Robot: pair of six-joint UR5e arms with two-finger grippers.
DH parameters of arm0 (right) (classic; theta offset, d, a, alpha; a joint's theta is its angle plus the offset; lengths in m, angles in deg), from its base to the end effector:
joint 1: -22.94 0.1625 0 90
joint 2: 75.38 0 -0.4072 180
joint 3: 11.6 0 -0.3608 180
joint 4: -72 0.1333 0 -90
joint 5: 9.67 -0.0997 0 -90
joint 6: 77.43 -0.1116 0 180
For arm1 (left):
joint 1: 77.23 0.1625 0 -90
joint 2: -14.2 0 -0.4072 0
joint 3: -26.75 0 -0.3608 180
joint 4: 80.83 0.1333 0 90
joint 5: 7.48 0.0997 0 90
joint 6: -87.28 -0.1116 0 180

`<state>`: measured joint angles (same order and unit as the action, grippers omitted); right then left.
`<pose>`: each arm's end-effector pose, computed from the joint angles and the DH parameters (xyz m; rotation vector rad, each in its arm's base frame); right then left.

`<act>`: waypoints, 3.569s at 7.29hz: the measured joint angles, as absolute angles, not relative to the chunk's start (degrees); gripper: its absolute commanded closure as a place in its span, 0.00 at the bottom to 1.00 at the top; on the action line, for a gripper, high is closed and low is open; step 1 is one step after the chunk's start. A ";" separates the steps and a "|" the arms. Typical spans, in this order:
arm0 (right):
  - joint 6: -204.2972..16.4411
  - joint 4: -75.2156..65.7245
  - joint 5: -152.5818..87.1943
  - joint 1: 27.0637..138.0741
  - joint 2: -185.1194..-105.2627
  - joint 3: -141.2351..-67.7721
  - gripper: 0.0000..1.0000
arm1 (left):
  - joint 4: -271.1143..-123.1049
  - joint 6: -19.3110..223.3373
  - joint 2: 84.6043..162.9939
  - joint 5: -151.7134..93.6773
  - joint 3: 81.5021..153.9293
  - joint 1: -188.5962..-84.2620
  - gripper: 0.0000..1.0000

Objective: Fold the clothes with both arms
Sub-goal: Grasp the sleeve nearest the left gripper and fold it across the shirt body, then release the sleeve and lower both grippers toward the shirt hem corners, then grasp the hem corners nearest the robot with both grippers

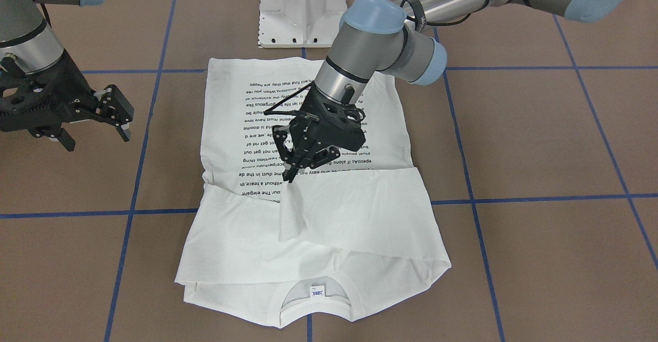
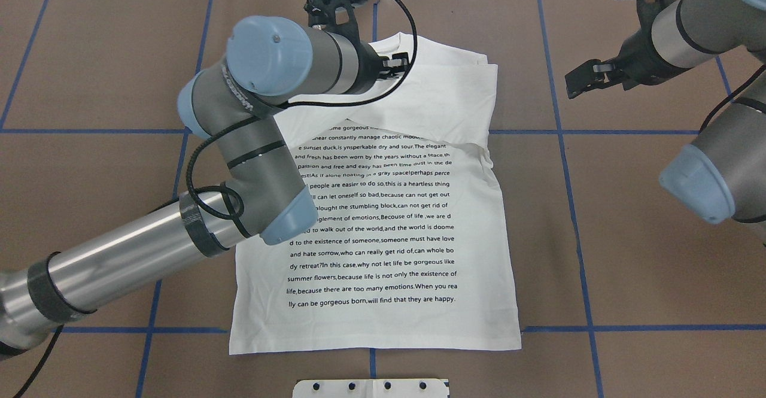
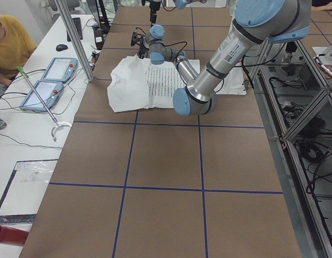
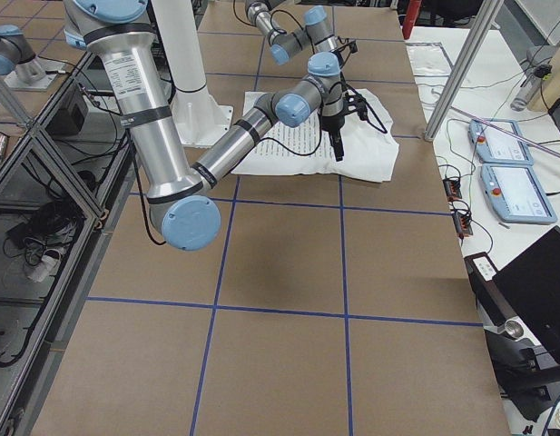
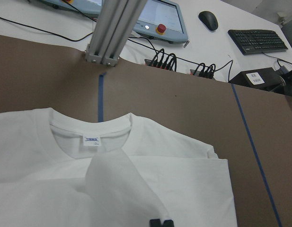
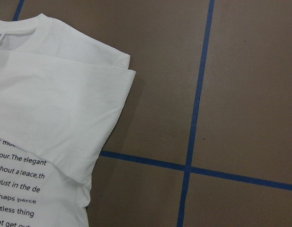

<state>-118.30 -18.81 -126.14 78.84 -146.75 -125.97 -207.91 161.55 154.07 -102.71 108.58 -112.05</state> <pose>-0.2307 -0.4898 0.3094 0.3051 -0.7888 -0.0590 0.5119 -0.5060 0.1088 0.5187 1.2779 -0.2161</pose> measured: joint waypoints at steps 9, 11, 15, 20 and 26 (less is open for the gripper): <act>-131.62 -18.05 -120.63 71.61 -144.23 -126.09 0.00 | -196.35 145.79 148.98 -105.34 117.97 -107.60 0.00; -142.73 -17.93 -113.09 62.20 -145.40 -130.81 0.00 | -188.87 141.68 134.91 -106.86 134.18 -108.88 0.00; -162.57 -17.91 -93.95 36.57 -158.16 -143.71 0.00 | -187.49 148.62 114.27 -104.53 146.63 -101.76 0.00; -166.97 -18.00 -88.34 29.58 -161.03 -144.62 0.00 | -189.29 166.41 107.11 -96.96 147.28 -84.46 0.43; -166.99 -18.00 -87.99 29.53 -161.07 -144.55 0.00 | -188.68 169.69 108.29 -96.45 145.61 -81.55 0.88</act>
<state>-166.99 -18.00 -87.99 29.53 -161.07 -144.55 -188.68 169.69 108.29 -96.45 145.61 -81.55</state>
